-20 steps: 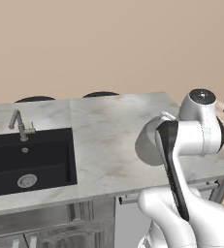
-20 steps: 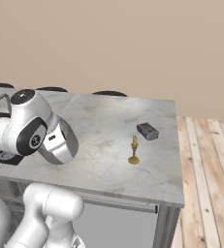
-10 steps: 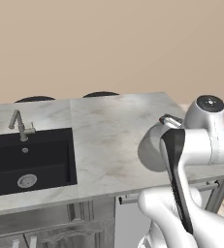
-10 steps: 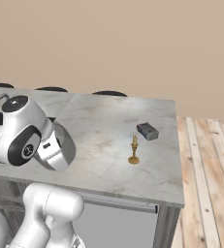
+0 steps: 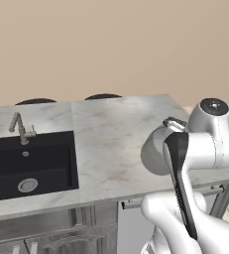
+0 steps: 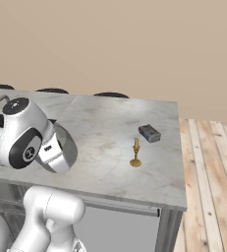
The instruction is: Pick the candle and jar from the dining table and place them in the open cabinet. Close the cabinet after placing the objects.
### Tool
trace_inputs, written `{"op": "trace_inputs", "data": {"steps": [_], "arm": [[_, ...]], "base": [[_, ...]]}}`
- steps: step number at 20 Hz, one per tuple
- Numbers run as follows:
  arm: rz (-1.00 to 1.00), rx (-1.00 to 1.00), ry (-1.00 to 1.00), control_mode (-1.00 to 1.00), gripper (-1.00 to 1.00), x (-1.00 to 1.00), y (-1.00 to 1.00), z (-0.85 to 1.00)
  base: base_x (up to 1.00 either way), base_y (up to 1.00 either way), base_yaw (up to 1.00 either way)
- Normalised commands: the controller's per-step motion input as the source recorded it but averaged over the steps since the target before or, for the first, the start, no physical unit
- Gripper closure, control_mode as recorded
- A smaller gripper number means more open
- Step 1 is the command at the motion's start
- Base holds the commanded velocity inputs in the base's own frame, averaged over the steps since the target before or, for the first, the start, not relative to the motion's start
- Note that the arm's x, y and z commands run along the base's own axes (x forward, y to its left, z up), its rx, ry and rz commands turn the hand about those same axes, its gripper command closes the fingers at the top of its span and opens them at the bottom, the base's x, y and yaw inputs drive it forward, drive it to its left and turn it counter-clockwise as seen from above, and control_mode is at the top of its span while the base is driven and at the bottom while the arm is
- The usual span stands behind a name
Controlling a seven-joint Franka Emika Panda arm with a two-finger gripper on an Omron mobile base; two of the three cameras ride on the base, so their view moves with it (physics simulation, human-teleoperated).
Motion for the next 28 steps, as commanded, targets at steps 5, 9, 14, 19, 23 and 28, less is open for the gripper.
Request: {"op": "trace_inputs", "data": {"steps": [5, 9, 14, 19, 23, 28], "arm": [[0.00, 0.00, 0.00, -1.00, 1.00, 0.00, 0.00, 0.00], [0.00, 0.00, 0.00, 1.00, 1.00, 0.00, 0.00, 0.00], [0.00, 0.00, 0.00, 1.00, 1.00, 0.00, 0.00, 0.00], [0.00, 0.00, 0.00, 1.00, 1.00, 0.00, 0.00, 0.00], [0.00, 0.00, 0.00, 1.00, 1.00, 0.00, 0.00, 0.00], [0.00, 0.00, 0.00, 1.00, 1.00, 0.00, 0.00, 0.00]], "base": [[0.00, 0.00, 0.00], [-0.05, 0.00, 0.00], [-0.26, -0.07, 0.00], [-0.32, -0.08, -0.03], [-0.42, -0.13, -0.05], [-0.35, -0.07, -0.07]]}}
